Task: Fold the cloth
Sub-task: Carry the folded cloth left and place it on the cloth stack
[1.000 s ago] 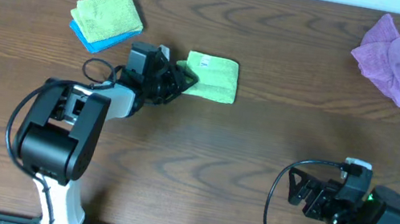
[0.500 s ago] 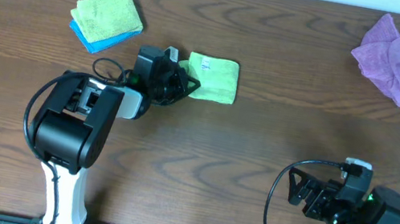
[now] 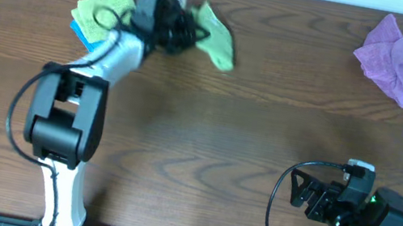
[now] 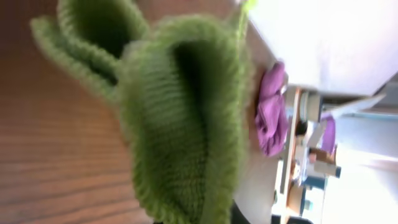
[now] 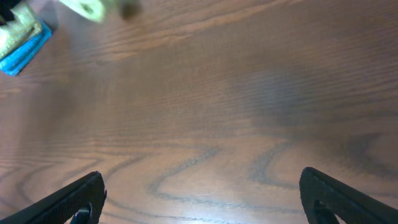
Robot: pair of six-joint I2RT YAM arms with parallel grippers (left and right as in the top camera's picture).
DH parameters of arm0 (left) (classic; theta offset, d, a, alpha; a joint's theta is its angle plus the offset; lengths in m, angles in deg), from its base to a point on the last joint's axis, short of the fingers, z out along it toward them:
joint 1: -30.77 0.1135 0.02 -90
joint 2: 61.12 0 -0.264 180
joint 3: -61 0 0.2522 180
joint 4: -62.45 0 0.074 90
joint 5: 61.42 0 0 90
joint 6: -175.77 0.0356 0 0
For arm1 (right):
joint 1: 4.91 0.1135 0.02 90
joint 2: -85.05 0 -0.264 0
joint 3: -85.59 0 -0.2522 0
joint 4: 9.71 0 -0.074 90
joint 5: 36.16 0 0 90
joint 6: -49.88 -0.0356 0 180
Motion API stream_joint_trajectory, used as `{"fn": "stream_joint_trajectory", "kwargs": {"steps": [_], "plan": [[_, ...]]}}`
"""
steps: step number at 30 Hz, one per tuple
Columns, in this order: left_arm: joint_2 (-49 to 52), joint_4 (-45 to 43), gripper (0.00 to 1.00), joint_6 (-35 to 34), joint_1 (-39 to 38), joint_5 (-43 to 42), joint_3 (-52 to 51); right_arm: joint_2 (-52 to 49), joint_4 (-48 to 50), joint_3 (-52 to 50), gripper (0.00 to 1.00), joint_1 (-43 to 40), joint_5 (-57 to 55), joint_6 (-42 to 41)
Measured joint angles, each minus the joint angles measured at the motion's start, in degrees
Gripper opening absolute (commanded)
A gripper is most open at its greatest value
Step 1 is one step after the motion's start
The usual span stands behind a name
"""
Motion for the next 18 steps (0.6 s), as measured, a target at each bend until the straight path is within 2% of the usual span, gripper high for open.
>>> {"fn": "stream_joint_trajectory", "kwargs": {"steps": [5, 8, 18], "plan": [[-0.22, 9.60, 0.05, 2.25, 3.80, 2.91, 12.35, 0.00, 0.00, 0.00, 0.99, 0.00, 0.00, 0.02], [-0.68, 10.62, 0.05, 2.95, 6.01, 4.66, 16.59, 0.00, 0.00, 0.00, 0.99, 0.00, 0.00, 0.02], [-1.27, 14.03, 0.06, 4.87, 12.09, 7.41, 17.94, 0.00, 0.00, 0.00, 0.99, 0.00, 0.00, 0.02]]}}
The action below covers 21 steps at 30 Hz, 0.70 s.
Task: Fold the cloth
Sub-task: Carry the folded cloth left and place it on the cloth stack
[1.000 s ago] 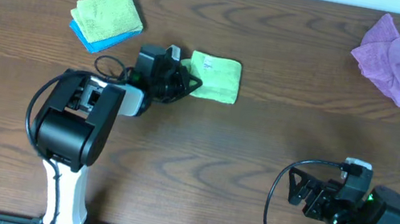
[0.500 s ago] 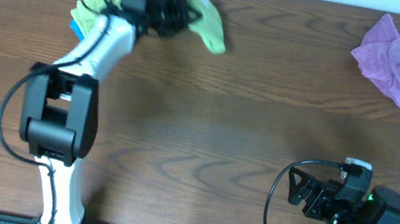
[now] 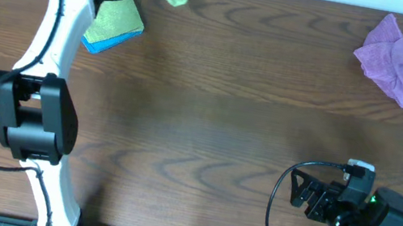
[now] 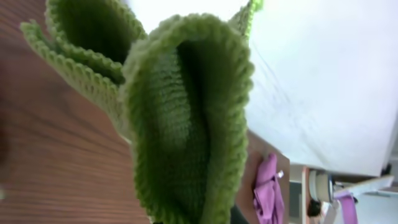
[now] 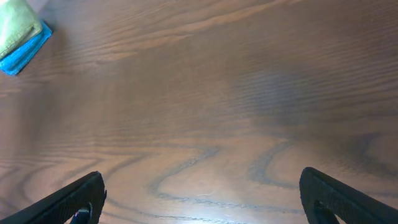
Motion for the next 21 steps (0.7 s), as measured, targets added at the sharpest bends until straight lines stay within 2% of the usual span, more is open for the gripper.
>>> {"fn": "stream_joint_trajectory", "kwargs": {"steps": [13, 21], "plan": [[0.00, 11.06, 0.06, 6.88, 4.81, 1.88, 0.00, 0.00, -0.02, 0.00, 0.99, 0.00, 0.00, 0.00], [0.00, 12.09, 0.06, 8.96, 4.83, 5.42, 0.00, 0.00, -0.02, 0.00, 0.99, 0.00, 0.00, 0.00]]}}
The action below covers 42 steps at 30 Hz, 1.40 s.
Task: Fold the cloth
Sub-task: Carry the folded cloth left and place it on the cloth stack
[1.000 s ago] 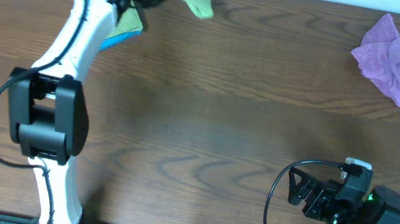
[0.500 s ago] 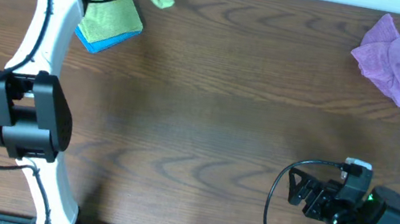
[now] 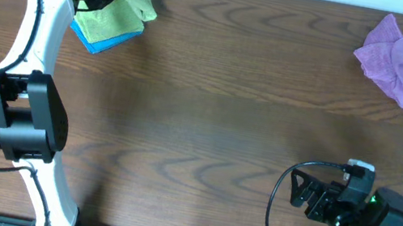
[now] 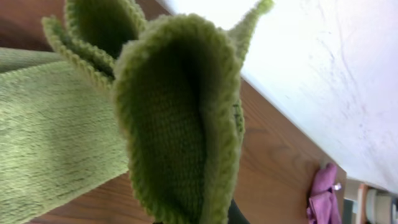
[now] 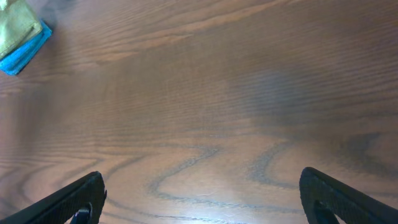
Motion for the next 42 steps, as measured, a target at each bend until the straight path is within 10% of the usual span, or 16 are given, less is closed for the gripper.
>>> {"fn": "stream_joint_trajectory", "kwargs": {"steps": [42], "plan": [[7.45, 9.07, 0.10, 8.61, 4.24, 7.23, 0.02, 0.00, 0.00, 0.00, 0.99, 0.00, 0.00, 0.00]]}}
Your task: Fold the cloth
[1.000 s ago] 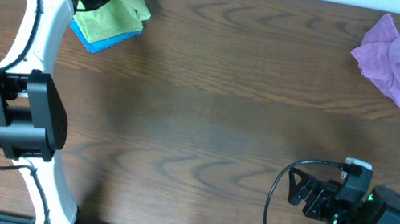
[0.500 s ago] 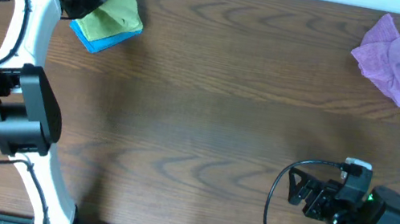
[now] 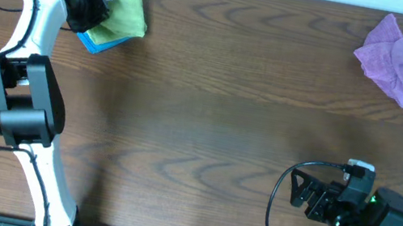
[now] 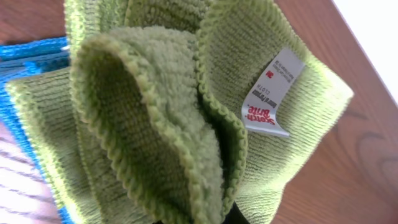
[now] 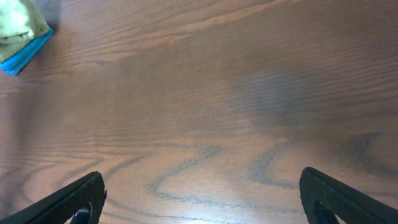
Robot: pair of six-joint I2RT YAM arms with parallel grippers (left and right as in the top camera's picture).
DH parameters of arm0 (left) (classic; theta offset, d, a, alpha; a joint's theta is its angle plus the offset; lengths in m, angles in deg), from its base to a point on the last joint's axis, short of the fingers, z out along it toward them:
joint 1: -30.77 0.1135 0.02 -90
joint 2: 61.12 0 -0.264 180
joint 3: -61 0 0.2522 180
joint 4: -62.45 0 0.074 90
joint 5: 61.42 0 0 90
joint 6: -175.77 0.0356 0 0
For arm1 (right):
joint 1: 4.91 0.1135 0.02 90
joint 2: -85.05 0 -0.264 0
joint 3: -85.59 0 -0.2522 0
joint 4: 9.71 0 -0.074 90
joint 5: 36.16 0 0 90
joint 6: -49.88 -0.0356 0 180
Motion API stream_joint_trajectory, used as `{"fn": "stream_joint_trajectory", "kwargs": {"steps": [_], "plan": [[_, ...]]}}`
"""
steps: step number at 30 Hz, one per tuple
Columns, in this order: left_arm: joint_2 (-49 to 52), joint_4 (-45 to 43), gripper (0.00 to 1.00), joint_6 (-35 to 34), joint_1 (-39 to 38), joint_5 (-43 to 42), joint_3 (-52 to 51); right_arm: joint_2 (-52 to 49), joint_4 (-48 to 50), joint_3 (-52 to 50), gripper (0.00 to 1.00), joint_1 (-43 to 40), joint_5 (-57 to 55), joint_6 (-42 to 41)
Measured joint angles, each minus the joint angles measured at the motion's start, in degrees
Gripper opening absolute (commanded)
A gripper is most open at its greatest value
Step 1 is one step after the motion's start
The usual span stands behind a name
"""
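Note:
A green knit cloth (image 3: 123, 19) with a white tag (image 4: 270, 93) lies bunched on a stack at the table's back left. It rests on another green cloth over a blue cloth (image 3: 96, 44). My left gripper (image 3: 86, 5) is shut on a raised fold of the green cloth (image 4: 155, 124), and the fold hides its fingers in the left wrist view. The blue cloth (image 4: 25, 53) shows at that view's left edge. My right gripper (image 5: 202, 205) stands open over bare wood at the front right, far from the stack (image 5: 18, 34).
A crumpled purple cloth (image 3: 395, 59) lies at the back right corner. The table's far edge runs just behind the stack. The left arm (image 3: 28, 43) stretches along the left side. The right arm's base sits at the front right.
The green cloth hung from my left gripper just above the stack. Now it rests spread on the stack, tag up, with the gripper lower and still shut on a fold. The right arm has not moved.
My left gripper first held the green cloth in the air to the right of the green-and-blue stack. Then it held it near the far edge, then right over the stack. Now the cloth lies on the stack. The right gripper stayed open throughout.

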Motion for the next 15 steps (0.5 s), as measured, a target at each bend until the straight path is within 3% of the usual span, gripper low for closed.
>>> {"fn": "stream_joint_trajectory", "kwargs": {"steps": [8, 15], "plan": [[0.00, 1.53, 0.40, 3.56, 1.95, 0.66, 0.00, 0.00, 0.00, 0.00, 0.99, 0.00, 0.00, 0.00], [0.00, 1.90, 0.50, 3.98, 4.09, 1.03, 0.00, 0.00, 0.00, 0.00, 0.99, 0.00, 0.00, 0.00]]}}
